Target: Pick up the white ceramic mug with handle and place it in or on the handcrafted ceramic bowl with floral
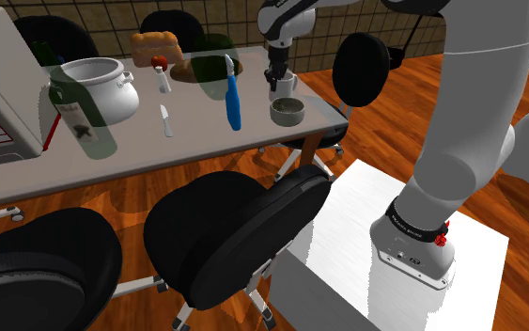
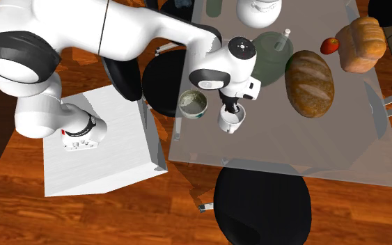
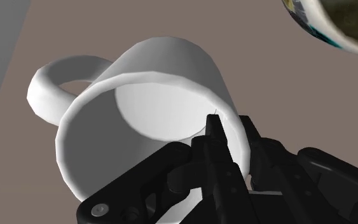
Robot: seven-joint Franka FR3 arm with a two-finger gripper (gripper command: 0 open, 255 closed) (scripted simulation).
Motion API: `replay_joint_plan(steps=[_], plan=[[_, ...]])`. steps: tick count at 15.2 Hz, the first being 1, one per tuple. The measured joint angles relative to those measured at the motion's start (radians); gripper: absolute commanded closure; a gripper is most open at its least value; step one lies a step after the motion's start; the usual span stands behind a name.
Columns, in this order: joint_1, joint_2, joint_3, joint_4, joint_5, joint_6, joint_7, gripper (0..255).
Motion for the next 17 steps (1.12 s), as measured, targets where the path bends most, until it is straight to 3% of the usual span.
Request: replay_joint_plan(steps=[17], plan=[[0.002, -0.073, -0.006, 0.13, -0.015, -0.201, 0.01, 255]])
